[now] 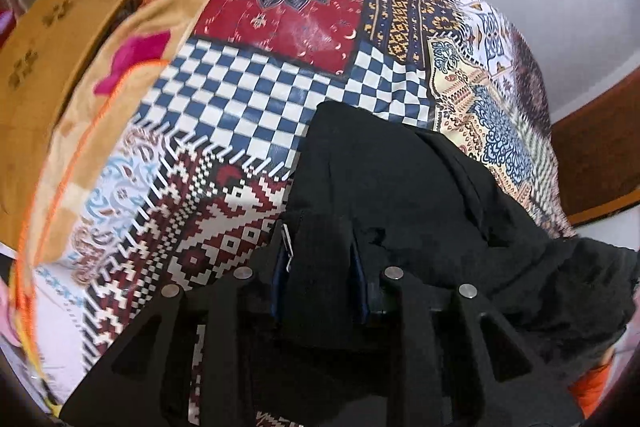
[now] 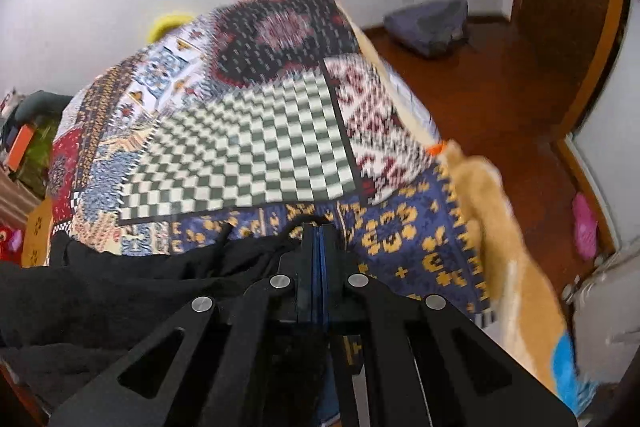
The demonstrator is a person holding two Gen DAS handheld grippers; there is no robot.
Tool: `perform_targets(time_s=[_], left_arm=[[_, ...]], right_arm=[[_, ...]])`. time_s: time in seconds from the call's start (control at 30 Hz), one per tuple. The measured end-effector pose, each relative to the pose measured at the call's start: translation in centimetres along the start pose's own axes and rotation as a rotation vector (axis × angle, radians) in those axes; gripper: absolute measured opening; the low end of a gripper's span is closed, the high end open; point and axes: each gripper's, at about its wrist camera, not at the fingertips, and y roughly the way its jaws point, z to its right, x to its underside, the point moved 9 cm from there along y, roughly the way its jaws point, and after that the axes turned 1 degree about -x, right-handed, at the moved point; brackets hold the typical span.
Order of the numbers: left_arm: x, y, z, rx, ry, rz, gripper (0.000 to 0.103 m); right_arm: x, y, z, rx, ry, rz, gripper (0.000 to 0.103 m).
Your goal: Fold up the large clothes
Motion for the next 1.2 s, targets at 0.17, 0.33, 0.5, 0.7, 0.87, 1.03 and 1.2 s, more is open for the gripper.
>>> perform_targets(time_s=[0.17,0.33,0.5,0.7,0.87,1.03,1.2], left_arm=[[-0.9,-3.8,1.0,-0.095,0.070,0.045,0.044],[-2.5,-10.6,2.2,-0.089,0.096,0.229,0.069],[-0.8,-14.9,4.8,-0.049,0.178,0.294,0.080],[4.2,-15.0,7.8,-0.025,0.304,0.264,0.083],[9.2,-11.7,10.8,0.003,0.418,0.173,0.082],[11.2,-7.4,13.8,0.004,0.480,0.119,0.082],[9.3,-4.2,15.9,-0.002,0.465,0.129,0.082]], right_arm=[[-2.1,-6.5,-3.7,-0.056,-0.070,0.114,0.008],[-1.2,-12.1,-9.1,-0.195,-0.162,0.185,0.058],[2.8,-13.7,-13.8,-0.255,-0.291,0.147,0.059],[7.6,-11.5,-16.3,-0.254,-0.362,0.059,0.059],[10.7,-9.2,-17.2,-0.261,-0.395,-0.019,0.059],[10.7,-6.1,-17.7,-0.223,-0.407,-0.039,0.059],[8.9,-2.2,-17.3,-0.190,-0.384,-0.075,0.059]])
